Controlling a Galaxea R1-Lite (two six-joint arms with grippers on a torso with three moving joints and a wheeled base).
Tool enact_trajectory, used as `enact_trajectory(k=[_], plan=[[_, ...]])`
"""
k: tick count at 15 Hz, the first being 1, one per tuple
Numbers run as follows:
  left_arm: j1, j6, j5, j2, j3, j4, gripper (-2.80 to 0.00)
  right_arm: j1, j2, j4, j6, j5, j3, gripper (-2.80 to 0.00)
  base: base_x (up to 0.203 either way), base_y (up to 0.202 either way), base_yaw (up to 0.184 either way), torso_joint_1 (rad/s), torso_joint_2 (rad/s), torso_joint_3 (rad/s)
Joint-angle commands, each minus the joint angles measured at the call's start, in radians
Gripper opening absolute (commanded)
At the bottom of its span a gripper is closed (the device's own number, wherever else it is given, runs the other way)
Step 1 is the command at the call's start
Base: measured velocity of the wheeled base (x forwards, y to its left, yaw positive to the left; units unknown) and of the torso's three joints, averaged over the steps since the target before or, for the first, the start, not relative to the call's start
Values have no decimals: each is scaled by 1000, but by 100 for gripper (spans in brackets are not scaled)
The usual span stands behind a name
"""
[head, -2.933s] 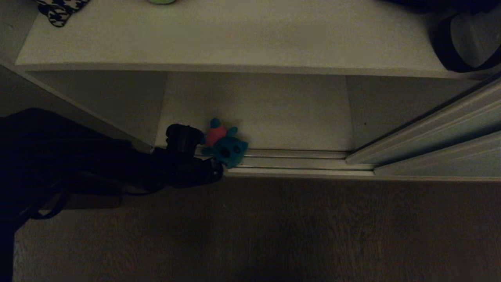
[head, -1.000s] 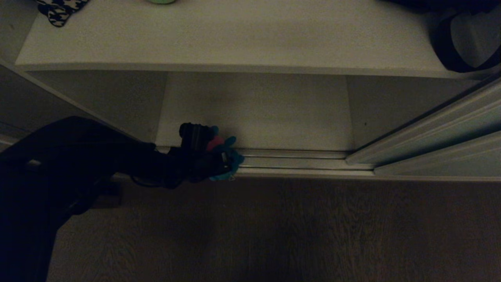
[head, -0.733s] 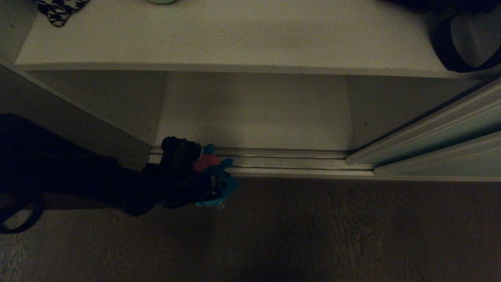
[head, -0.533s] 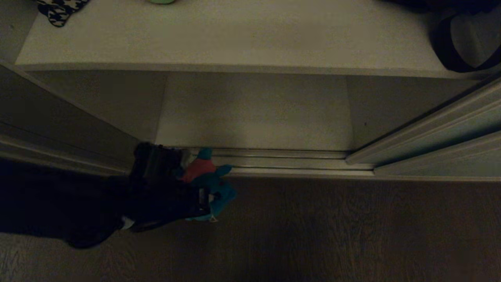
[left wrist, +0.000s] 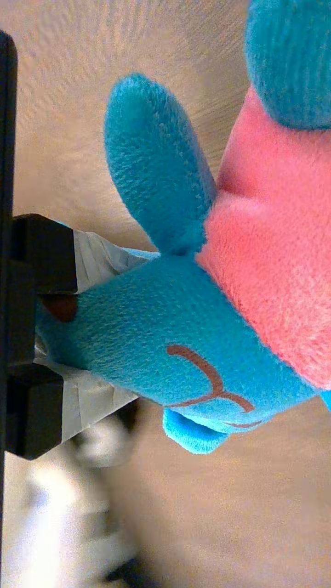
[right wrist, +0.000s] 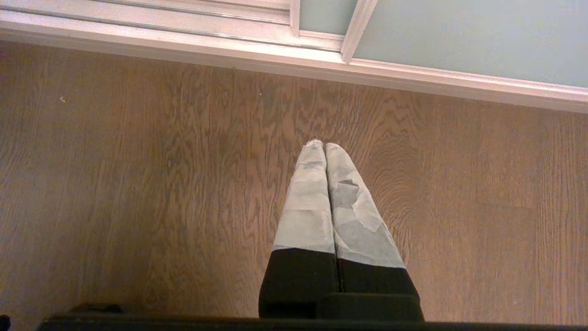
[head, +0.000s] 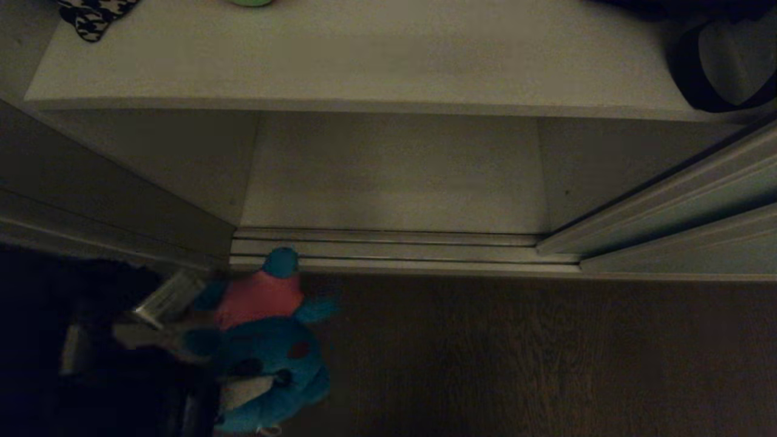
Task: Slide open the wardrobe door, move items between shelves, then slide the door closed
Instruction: Place the blue doll on the higher shelf
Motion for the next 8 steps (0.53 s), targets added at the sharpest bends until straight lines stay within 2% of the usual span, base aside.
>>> enact_trajectory(k=[1,4,8], plan=[[-10,42,-38,-191,-3,139,-280,1,0,0,0,0,0,-280,0,0,0,0,0,0],[-13,145,-112,-322,-95,349,-280,0,0,0,0,0,0,-280,0,0,0,0,0,0],[-14,177,-187,-349,-241,397,-280,1,0,-1,0,0,0,-280,0,0,0,0,0,0]])
